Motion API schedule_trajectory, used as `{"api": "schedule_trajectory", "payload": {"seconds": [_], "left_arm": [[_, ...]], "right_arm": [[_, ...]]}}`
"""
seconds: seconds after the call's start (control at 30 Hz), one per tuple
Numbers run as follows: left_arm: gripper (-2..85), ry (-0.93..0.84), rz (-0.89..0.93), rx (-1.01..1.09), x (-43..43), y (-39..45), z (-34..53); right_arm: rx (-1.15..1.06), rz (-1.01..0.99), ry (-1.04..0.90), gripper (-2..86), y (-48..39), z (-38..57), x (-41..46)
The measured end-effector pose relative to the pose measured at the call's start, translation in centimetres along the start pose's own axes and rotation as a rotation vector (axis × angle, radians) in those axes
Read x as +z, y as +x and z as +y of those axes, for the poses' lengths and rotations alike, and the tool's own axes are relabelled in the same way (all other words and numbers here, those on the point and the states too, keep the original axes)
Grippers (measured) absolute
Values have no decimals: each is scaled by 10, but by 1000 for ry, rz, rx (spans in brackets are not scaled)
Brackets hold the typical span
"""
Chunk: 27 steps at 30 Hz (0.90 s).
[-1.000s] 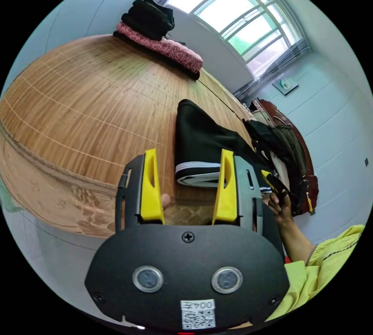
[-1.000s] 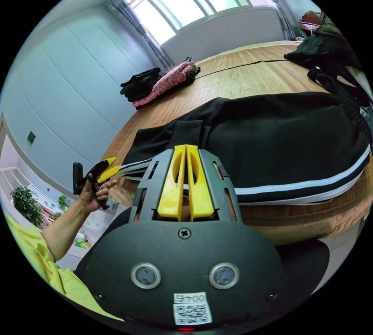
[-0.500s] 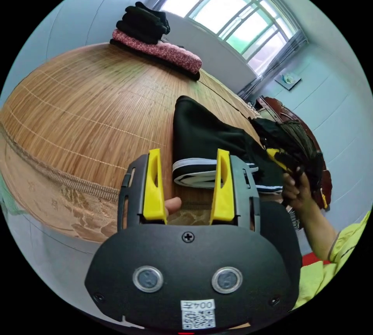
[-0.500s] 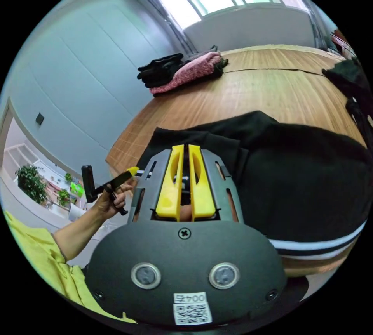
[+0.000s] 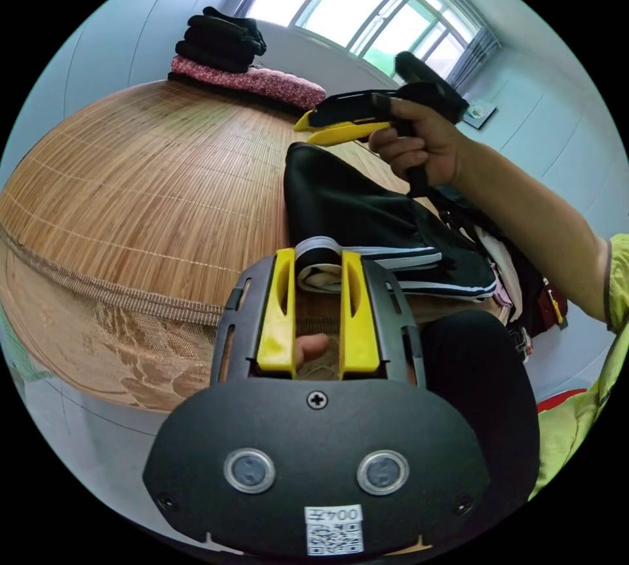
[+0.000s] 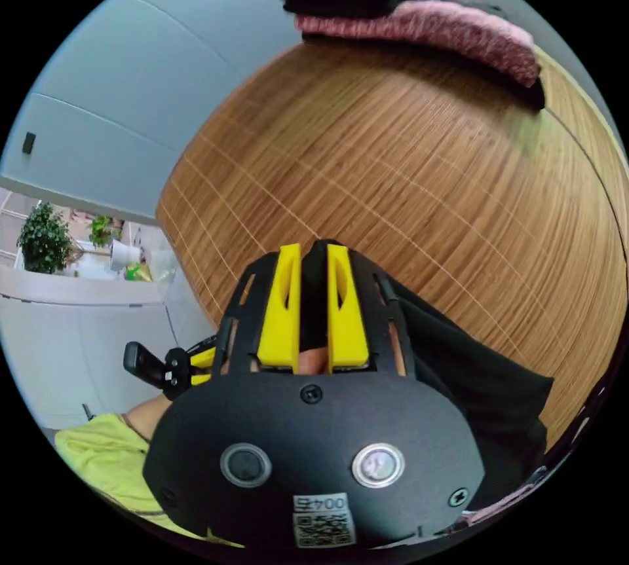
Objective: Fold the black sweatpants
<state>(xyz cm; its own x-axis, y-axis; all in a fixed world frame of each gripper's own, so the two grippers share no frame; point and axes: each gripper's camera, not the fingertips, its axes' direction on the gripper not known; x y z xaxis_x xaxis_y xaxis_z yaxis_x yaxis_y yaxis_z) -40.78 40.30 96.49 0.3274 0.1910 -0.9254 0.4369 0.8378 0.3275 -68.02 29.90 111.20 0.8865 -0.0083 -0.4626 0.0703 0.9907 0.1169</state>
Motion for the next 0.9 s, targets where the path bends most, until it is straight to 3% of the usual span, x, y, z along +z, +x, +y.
{"api": "schedule_trajectory", "payload": {"seconds": [0.03,0.1,0.17,0.3,0.37,0.43,0.63,0.77,0.9], "left_arm": [[96,5,4,-1,-1,-1,1],[94,12,5,1,-2,0,1],[93,16,1,6,-2,1,0],[98,31,27,-1,-5,2,-4],[106,42,79,-28,-8,-2,-6],[128,54,169,-100,-15,-10,-9],[174,40,371,-278,-15,-24,-29],[172,-50,363,-254,-2,-7,-49],[142,-129,279,-219,9,22,-67]], "right_arm": [[-7,9,-109,43,1,-12,21],[21,70,-122,35,7,-21,33],[148,-21,-88,43,32,-24,41],[160,-153,84,63,50,1,22],[200,-262,299,71,72,47,-30],[207,-257,396,66,84,95,-66],[275,-137,426,18,113,278,-116],[346,-44,474,-3,121,363,-121],[347,5,516,-6,118,390,-123]]}}
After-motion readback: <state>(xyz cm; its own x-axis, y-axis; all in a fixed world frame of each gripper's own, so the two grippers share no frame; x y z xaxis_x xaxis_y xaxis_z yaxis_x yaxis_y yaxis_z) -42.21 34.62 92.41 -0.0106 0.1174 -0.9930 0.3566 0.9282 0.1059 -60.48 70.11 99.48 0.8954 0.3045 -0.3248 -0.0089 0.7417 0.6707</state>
